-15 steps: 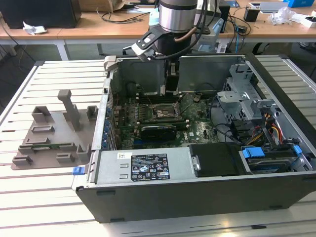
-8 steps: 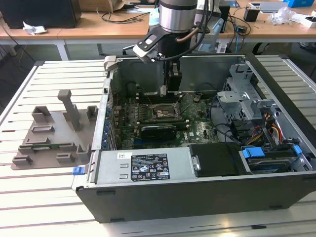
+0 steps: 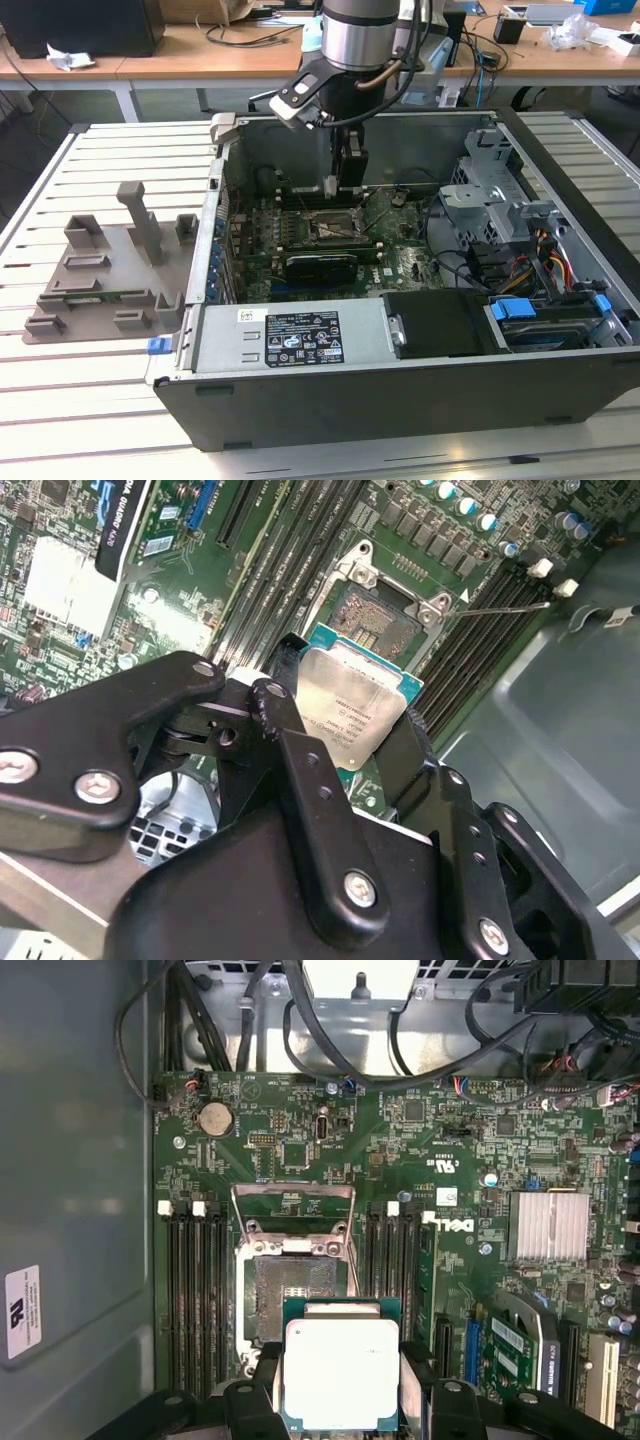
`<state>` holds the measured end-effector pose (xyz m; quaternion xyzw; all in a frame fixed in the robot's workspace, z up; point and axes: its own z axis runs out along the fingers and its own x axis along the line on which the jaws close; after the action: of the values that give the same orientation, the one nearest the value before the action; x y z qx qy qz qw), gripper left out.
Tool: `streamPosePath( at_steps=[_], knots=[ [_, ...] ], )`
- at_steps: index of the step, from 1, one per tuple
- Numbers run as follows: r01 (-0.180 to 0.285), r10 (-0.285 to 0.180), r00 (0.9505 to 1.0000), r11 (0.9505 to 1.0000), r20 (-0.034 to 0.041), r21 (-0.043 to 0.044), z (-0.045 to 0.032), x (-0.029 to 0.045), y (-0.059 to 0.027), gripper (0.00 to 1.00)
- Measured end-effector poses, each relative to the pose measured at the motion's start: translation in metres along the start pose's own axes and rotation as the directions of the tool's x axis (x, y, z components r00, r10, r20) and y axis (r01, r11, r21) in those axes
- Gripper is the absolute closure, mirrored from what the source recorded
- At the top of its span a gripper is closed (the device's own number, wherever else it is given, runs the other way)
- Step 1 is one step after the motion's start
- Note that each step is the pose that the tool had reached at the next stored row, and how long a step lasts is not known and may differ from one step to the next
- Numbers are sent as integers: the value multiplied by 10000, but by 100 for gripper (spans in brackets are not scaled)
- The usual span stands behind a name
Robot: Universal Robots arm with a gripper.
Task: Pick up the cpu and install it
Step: 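Place the cpu into insertion slot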
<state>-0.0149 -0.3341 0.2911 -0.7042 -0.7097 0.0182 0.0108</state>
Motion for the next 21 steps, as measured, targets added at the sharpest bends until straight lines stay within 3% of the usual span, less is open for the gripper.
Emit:
streamPosePath(
  at_steps=[16, 21],
  knots=[
    [2, -2, 10000, 10000, 1, 1, 112, 9, 4, 45],
    [57, -57, 10000, 10000, 4, 1, 124, 95, 6, 45]
  ],
)
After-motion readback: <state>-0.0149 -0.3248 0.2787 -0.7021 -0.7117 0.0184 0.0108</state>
